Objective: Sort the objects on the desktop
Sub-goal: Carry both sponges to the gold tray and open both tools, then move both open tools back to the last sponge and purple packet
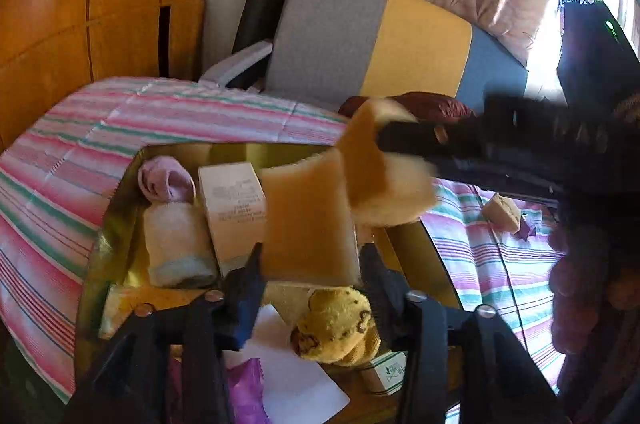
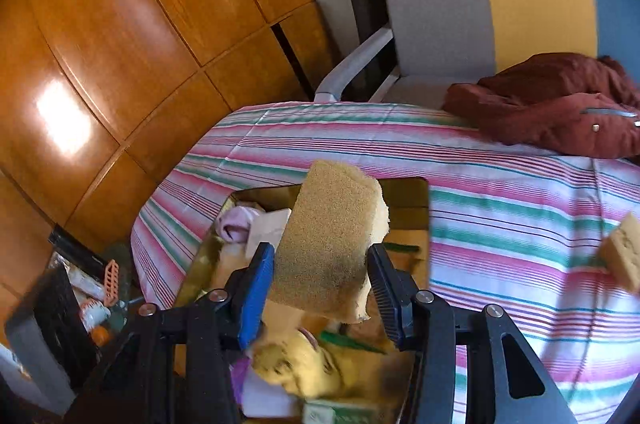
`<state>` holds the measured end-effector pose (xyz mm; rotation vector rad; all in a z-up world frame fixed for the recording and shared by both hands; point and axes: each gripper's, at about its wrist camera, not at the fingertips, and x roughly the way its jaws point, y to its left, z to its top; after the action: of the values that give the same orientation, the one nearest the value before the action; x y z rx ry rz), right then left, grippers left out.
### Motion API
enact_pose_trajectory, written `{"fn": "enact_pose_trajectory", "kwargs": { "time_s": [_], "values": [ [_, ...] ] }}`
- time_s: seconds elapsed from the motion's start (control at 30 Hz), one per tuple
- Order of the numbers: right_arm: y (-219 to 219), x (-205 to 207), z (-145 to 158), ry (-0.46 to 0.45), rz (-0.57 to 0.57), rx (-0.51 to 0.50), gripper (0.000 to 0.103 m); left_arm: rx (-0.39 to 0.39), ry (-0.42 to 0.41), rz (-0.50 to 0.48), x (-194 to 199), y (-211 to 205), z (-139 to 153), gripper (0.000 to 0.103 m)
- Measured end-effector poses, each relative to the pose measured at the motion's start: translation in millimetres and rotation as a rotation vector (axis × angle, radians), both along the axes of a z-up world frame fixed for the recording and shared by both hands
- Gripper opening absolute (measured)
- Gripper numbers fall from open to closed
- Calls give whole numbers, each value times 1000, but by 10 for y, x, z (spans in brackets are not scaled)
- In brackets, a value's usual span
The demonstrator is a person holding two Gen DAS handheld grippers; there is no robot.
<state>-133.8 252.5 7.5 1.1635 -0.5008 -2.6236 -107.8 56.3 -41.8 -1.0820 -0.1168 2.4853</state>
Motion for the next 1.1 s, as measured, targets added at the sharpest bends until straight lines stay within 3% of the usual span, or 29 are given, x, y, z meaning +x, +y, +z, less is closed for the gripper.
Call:
{"fn": "enact_pose_trajectory", "kwargs": {
  "time_s": [0.03, 0.1, 0.33, 0.47, 0.6, 0.8, 1.1],
  "values": [
    [-10, -36, -9, -5, -2, -9, 76, 5, -5, 1, 1, 0, -5, 51],
    [-47, -80, -17, -5, -2, -22, 82, 9, -9, 8, 21, -30, -22, 53],
    [-86, 6, -91, -16, -11, -33, 84, 41, 18, 75, 159, -191, -5, 51],
    [-5, 185, -153, -22, -50, -51, 88, 55, 22, 25, 176, -91, 7, 45],
    [104, 374, -189, -27, -96, -64, 89, 59, 18, -2, -71, 122, 39, 43],
    [269, 663, -131, -8, -158, -45, 93, 87, 14, 49, -274, 134, 187, 45],
    [387, 882, -90, 26, -200, -6, 94, -31, 60, 49, 62, 41, 226, 47]
  ]
}}
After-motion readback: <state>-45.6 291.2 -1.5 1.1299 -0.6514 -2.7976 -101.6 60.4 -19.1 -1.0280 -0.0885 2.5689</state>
